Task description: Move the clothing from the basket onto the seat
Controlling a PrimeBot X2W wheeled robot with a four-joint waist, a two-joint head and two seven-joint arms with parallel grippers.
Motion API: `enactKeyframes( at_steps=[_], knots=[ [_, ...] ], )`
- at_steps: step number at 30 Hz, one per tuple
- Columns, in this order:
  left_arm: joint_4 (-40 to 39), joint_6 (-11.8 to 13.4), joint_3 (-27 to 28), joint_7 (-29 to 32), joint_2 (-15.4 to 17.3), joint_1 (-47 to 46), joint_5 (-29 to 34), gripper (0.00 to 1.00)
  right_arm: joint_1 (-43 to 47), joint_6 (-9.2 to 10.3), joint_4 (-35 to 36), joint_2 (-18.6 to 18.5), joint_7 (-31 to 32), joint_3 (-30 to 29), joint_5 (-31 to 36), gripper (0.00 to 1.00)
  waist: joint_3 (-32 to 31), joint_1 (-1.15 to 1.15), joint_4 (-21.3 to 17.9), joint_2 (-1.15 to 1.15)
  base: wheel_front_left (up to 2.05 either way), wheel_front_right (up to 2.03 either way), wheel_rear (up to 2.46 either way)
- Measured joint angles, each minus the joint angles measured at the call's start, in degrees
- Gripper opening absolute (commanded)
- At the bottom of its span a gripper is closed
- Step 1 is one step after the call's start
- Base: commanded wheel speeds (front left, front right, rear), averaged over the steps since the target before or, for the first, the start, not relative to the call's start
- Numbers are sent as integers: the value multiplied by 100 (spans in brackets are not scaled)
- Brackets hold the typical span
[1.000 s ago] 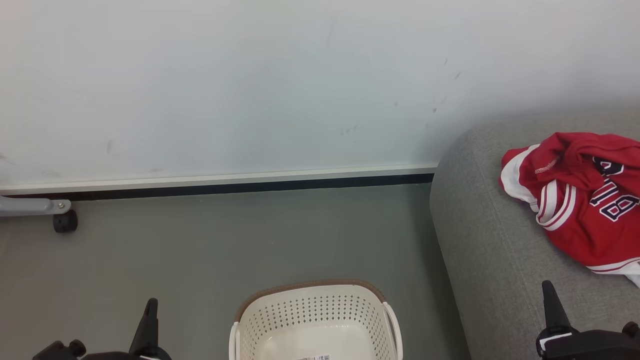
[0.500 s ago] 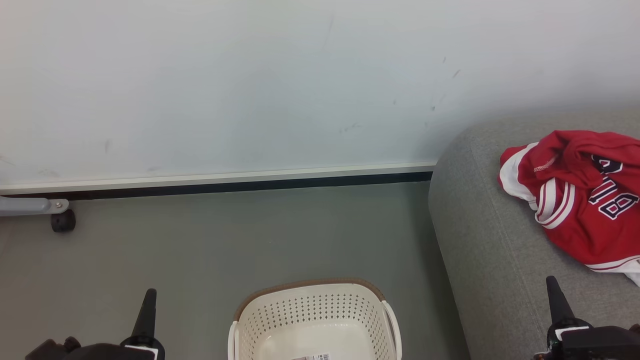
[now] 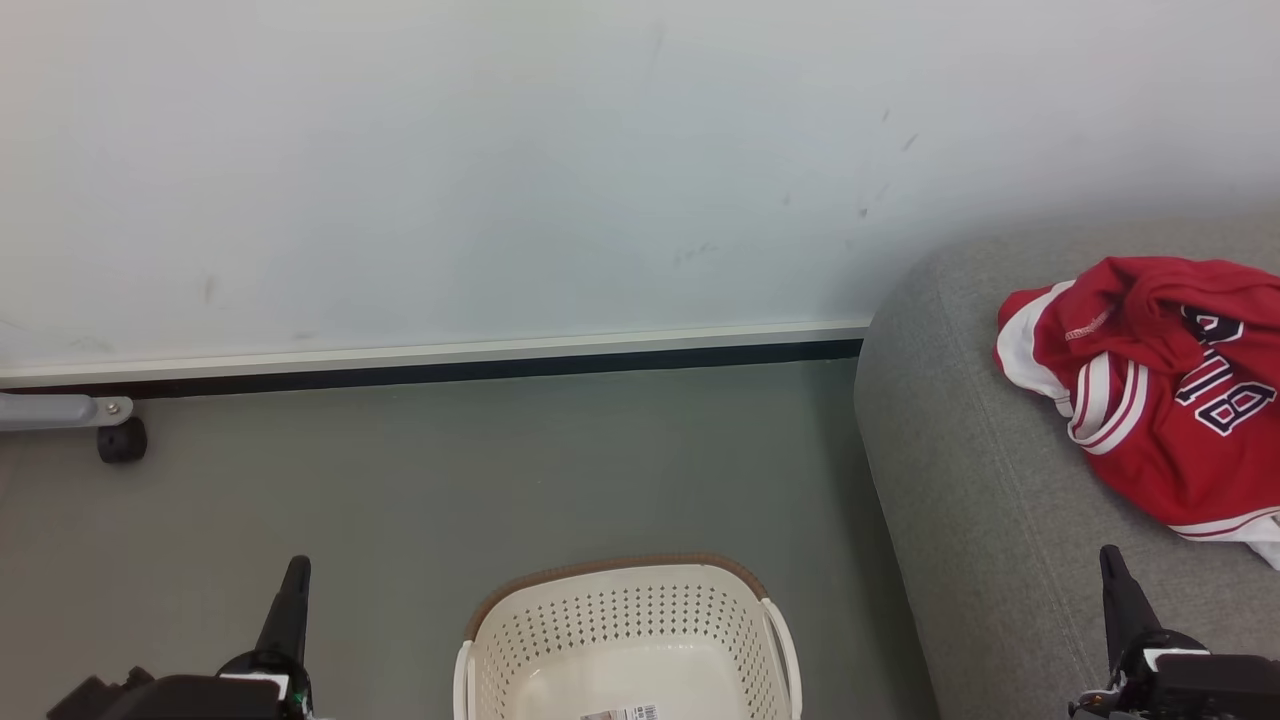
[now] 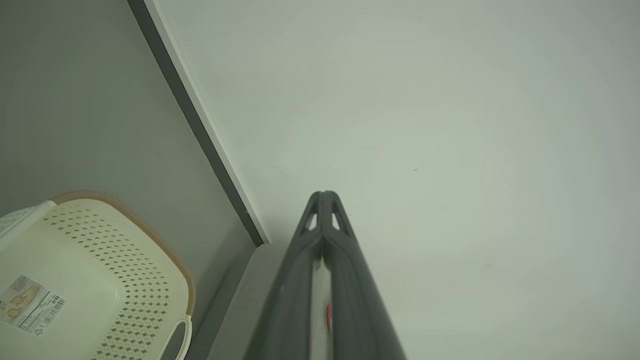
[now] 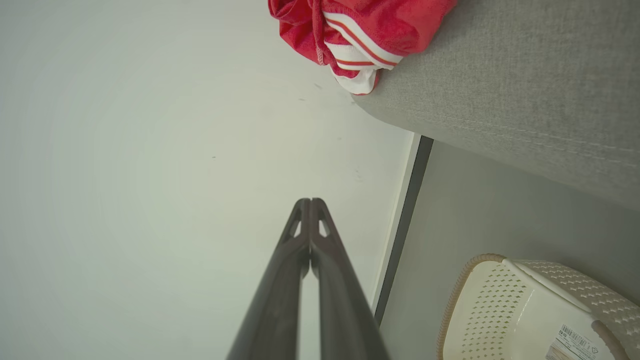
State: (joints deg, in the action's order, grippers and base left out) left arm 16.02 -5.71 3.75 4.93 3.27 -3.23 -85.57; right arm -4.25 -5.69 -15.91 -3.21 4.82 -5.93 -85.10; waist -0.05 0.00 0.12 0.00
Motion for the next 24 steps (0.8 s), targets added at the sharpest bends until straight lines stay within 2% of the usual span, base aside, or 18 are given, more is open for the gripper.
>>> enactKeyframes(
  at_steps=[8, 24],
  knots=[
    [81, -121, 138, 155, -68, -115, -530, 0, -57, -107, -115, 62, 168, -160, -622, 0, 15, 0, -12, 0, 0, 0, 0],
    [89, -136, 146, 155, -79, -134, -614, 0, -101, -122, -120, 68, 167, -169, -633, 0, 15, 0, -12, 0, 0, 0, 0]
  ],
)
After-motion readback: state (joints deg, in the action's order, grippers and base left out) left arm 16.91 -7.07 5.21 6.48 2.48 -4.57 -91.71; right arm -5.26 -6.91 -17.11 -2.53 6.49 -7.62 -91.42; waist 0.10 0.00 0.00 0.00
